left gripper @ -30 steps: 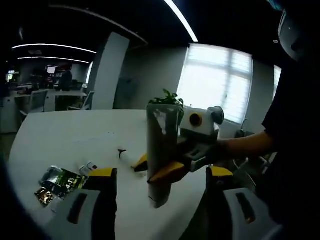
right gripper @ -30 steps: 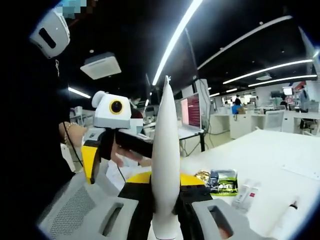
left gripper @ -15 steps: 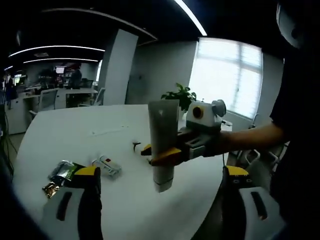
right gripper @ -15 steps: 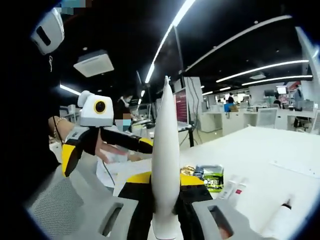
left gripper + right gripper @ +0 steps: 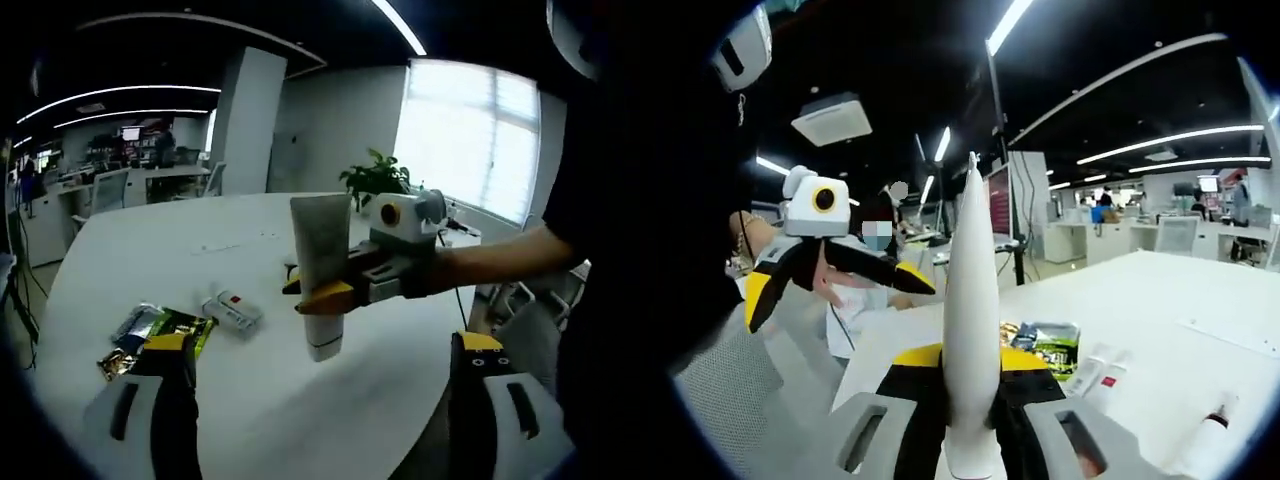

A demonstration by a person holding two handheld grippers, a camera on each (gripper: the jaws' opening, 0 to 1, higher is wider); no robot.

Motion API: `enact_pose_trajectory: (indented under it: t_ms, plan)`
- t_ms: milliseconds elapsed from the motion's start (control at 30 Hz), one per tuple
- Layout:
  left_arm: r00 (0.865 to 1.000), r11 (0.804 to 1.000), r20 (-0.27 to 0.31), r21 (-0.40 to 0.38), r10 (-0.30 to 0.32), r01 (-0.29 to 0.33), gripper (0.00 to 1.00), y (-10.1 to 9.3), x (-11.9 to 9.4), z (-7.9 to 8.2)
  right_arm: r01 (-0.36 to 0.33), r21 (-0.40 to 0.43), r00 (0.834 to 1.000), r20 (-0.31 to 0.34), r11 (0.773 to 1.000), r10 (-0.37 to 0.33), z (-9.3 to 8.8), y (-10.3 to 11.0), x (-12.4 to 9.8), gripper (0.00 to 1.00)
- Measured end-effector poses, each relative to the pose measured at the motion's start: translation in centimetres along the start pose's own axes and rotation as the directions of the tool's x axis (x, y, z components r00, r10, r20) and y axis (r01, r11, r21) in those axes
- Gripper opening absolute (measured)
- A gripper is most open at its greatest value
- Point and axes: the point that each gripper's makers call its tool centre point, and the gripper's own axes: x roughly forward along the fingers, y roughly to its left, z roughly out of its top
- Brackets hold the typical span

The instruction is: Arrange the skincare products in the storage area until every visible bottle or jar stands upright without overlapping.

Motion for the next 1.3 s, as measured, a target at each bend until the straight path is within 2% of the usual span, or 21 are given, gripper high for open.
enact_pose_trajectory:
  t_ms: [167, 367, 567, 867, 1100, 1300]
  plan:
    - [1.0, 1.0, -0.012, -0.009, -0.002, 0.002, 0.99, 0.2, 0.5, -0.2, -0.003, -0.012, 1.0, -0.01, 1.0, 0.003, -0.8, -1.0, 0.3, 0.07]
    - [0.999, 1.0, -0.029, -0.015, 0.012, -0.013, 0.99, 1.5, 0.8, -0.8, -0.004, -0.03, 1.0, 0.003, 1.0, 0.004, -1.3, -3.0, 1.0, 0.07]
    - [0.999, 1.0, -0.05, -0.022, 0.017, -0.018, 0.99, 1.6, 0.8, -1.4, -0.003, -0.026, 0.999, 0.034, 1.0, 0.004, -1.4, -4.0, 1.5, 0.07]
    - [0.997, 0.999, -0.072, -0.035, 0.019, -0.021, 0.99, 1.4, 0.5, -2.2, -0.012, -0.031, 1.0, 0.028, 0.999, 0.013, -2.2, -4.5, 1.8, 0.07]
    - [0.996, 0.999, -0.09, -0.041, 0.016, -0.02, 0.99, 1.4, 0.5, -2.9, -0.041, -0.061, 0.999, 0.007, 0.997, 0.042, -2.5, -4.1, 1.7, 0.08]
    - [0.996, 0.998, -0.085, -0.061, -0.003, -0.002, 0.99, 0.9, 0.8, -2.9, -0.056, -0.07, 0.998, -0.033, 0.996, 0.054, -2.8, -3.7, 1.3, 0.1]
